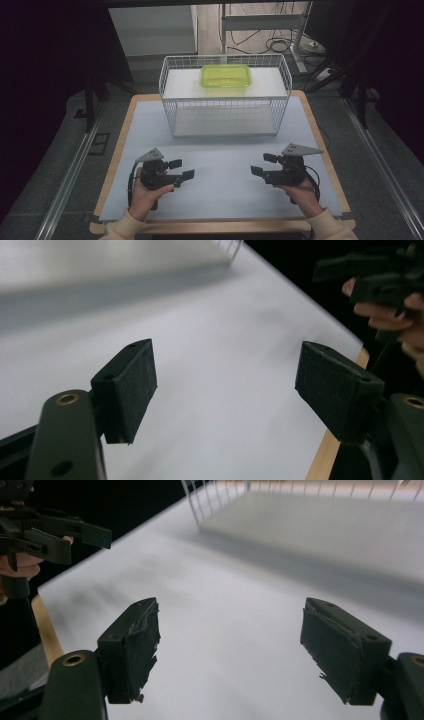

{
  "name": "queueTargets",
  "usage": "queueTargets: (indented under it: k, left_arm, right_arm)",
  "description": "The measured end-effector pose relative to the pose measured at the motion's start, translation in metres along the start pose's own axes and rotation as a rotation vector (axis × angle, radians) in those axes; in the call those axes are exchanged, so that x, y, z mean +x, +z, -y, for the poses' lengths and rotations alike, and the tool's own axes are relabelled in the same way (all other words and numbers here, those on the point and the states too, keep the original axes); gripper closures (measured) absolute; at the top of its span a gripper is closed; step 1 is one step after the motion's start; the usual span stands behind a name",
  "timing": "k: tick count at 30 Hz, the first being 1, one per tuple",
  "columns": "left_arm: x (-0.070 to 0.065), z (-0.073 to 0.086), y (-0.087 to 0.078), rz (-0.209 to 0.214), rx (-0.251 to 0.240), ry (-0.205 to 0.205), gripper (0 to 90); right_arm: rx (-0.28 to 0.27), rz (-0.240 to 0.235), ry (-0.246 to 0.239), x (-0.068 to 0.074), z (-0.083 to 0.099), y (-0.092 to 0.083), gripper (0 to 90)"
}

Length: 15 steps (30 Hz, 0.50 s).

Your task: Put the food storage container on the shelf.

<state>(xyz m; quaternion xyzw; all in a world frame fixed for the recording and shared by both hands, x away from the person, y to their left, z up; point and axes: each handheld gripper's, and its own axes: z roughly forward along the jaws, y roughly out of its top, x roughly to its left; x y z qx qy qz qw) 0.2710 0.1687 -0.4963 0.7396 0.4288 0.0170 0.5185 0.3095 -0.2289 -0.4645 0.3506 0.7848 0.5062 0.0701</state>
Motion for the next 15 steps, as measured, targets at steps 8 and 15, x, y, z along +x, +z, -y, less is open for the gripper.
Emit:
queueTargets:
  k: [8,15]
  left_arm:
    - [-0.006,0.015,0.015,-0.008,0.058,0.016,24.3]
    - [-0.002,0.017,0.014,-0.046,0.053,0.018,24.7]
  right_arm:
    - [0.063,0.036,0.018,-0.001,0.029,0.018,23.5]
    - [0.026,0.067,-0.014,0.0,0.028,0.014,23.5]
